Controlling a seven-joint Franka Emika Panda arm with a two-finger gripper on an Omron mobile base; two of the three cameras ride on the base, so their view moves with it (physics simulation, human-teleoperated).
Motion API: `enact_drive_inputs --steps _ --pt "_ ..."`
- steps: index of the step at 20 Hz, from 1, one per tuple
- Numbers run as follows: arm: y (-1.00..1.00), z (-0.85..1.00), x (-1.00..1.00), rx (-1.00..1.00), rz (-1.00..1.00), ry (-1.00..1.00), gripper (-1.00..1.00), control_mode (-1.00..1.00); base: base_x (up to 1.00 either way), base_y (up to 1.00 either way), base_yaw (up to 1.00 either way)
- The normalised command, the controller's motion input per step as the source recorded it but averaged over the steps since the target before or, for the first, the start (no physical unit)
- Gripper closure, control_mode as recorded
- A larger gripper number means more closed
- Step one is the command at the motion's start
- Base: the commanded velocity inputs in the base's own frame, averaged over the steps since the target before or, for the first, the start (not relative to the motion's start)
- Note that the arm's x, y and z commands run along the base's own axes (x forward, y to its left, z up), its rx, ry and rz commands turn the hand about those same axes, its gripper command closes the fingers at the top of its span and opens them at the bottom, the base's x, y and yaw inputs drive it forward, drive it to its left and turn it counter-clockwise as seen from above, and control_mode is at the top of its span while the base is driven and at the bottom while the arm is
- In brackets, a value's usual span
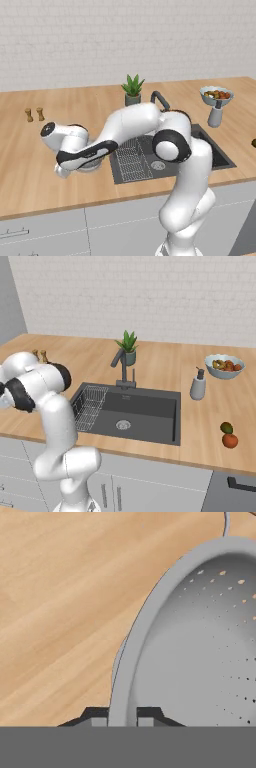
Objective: Put the colander in the sink, put the mango, orange in the colander, and turn on the sink faucet and pour water over the colander.
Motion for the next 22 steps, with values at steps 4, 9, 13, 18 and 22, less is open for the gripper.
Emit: enact_drive_inputs --steps 4,9,13,18,22 --pt "-1.00 0.44 -0.51 0.11 0.00 -0.12 1.00 -1.00 0.00 0.00 0.00" --pt "-1.00 0.44 -0.26 0.14 0.00 -0.03 1.00 -1.00 0.00 0.00 0.00" --pt "-1.00 0.34 -0.05 0.14 0.00 0.00 1.00 -1.00 0.00 0.00 0.00" --pt "-1.00 0.08 0.00 0.07 0.00 0.00 1.00 -1.00 0.00 0.00 0.00" --pt "-0.87 0.00 0.00 0.00 0.00 0.00 1.00 -1.00 0.00 0.00 0.00"
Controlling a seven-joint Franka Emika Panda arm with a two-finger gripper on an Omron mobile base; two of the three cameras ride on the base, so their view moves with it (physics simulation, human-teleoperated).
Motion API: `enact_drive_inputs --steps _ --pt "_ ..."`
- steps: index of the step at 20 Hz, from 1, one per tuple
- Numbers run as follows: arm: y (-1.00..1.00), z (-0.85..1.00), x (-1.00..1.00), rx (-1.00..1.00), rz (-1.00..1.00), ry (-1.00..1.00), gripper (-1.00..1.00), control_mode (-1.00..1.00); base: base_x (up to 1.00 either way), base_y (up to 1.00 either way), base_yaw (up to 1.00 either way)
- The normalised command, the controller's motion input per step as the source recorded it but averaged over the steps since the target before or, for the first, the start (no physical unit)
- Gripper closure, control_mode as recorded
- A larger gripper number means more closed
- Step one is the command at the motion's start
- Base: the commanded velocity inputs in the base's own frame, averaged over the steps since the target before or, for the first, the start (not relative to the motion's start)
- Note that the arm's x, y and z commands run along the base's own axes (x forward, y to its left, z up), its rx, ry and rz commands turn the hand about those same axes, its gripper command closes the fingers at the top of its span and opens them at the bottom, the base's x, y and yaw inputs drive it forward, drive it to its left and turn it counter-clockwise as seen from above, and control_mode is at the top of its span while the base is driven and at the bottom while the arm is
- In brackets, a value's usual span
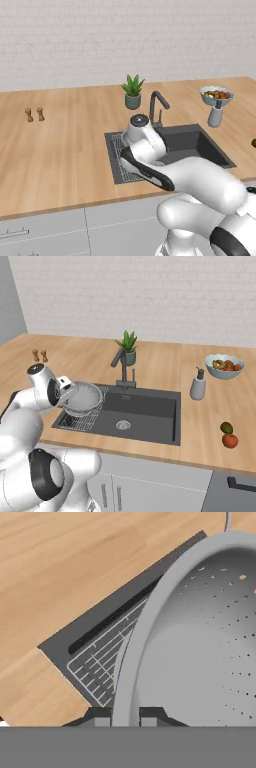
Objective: Put the colander in the sink, put the mango, orange in the colander, and turn on the sink faucet and pour water over the colander.
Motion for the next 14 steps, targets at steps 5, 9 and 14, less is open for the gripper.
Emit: enact_drive_inputs --steps 5,9,14 --pt "-0.56 0.00 0.32 0.00 0.00 0.04 1.00 -1.00 0.00 0.00 0.00" --pt "-0.33 -0.03 0.49 -0.01 0.00 0.05 1.00 -1.00 0.00 0.00 0.00" --pt "-0.47 -0.12 0.36 -0.03 0.04 0.05 1.00 -1.00 0.00 0.00 0.00"
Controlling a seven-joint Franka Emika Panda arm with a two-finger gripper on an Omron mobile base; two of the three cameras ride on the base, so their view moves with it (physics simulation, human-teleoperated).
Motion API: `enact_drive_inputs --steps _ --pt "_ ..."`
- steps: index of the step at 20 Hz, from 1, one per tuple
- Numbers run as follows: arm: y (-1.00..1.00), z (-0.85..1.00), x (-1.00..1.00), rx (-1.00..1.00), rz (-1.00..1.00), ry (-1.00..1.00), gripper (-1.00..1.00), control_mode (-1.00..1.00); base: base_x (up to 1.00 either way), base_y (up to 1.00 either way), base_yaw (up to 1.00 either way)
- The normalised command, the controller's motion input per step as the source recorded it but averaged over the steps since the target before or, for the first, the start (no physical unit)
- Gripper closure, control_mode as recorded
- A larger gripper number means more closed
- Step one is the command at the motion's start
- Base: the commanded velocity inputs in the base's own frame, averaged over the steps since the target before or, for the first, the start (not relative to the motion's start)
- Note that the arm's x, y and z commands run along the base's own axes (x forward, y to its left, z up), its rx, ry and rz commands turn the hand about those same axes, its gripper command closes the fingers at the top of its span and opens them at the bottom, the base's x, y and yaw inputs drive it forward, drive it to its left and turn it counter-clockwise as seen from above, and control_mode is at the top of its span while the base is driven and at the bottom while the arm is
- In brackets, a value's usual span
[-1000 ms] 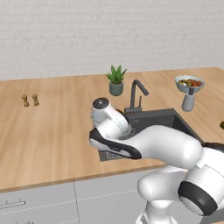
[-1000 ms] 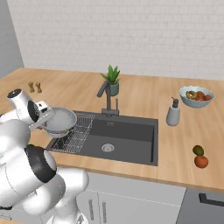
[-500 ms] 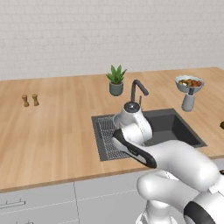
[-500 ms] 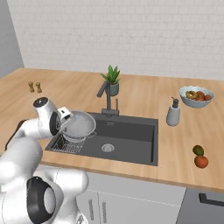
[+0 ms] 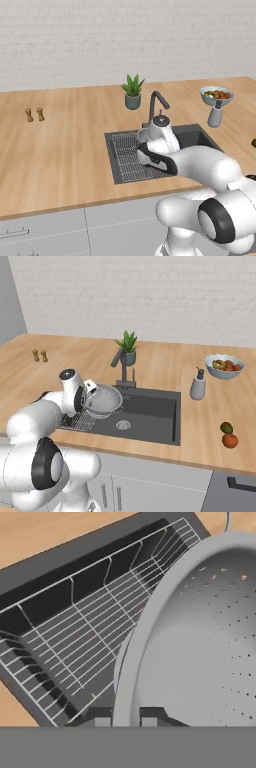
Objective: Put the colander in the sink, put the mango, orange in the colander, and turn on the sink faucet and pour water over the colander.
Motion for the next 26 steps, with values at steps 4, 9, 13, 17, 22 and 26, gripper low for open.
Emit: enact_drive_inputs --steps 4,9,13,17,22,26 --pt "-0.79 -0.10 0.10 -0.02 0.15 0.01 1.00 -1.00 0.00 0.00 0.00" --pt "-0.85 -0.11 0.00 0.00 0.28 0.00 1.00 -1.00 0.00 0.00 0.00" --pt "-0.70 -0.13 0.00 0.00 0.39 0.00 1.00 -1.00 0.00 0.00 0.00" --pt "-0.67 -0.07 0.05 0.00 0.41 0.00 1.00 -1.00 0.00 0.00 0.00" --pt "-0.52 -0.05 0.28 0.00 0.42 0.00 1.00 -1.00 0.00 0.00 0.00" --pt "-0.19 -0.08 0.41 0.00 0.39 0.00 1.00 -1.00 0.00 0.00 0.00"
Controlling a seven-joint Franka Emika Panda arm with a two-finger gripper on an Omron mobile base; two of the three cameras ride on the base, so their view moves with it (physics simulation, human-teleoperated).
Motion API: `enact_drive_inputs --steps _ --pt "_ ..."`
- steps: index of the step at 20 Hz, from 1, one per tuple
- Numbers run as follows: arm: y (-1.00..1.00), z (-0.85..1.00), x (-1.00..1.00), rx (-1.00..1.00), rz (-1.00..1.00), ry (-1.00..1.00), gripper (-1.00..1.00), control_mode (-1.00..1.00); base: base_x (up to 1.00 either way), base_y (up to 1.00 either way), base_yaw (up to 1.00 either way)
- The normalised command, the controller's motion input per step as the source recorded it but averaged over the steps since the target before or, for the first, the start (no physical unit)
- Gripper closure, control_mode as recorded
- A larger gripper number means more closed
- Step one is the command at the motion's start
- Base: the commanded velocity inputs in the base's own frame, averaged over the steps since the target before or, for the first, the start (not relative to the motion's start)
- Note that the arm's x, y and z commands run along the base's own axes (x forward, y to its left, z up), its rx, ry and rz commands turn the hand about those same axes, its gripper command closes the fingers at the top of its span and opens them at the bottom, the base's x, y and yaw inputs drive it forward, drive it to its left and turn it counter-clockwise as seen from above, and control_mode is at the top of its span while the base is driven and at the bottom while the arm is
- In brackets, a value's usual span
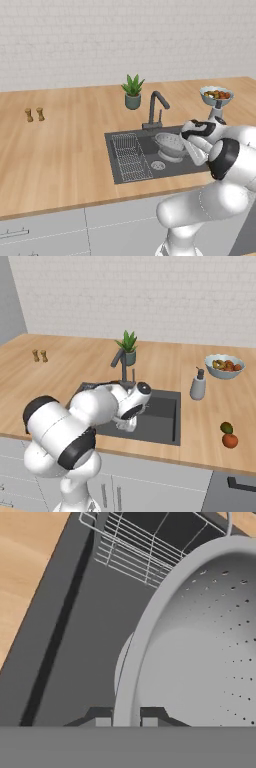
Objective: Put the colander in the sink, put the mango, orange in the colander, and turn on the sink faucet and pour water over the colander.
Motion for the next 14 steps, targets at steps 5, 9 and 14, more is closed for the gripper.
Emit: enact_drive_inputs --steps 5,9,14 --pt "-0.01 -0.13 0.37 0.00 0.33 0.00 1.00 -1.00 0.00 0.00 0.00" --pt "0.00 -0.21 0.06 0.00 0.26 0.00 1.00 -1.00 0.00 0.00 0.00" --pt "0.00 -0.31 0.00 0.00 0.21 -0.01 1.00 -1.00 0.00 0.00 0.00"
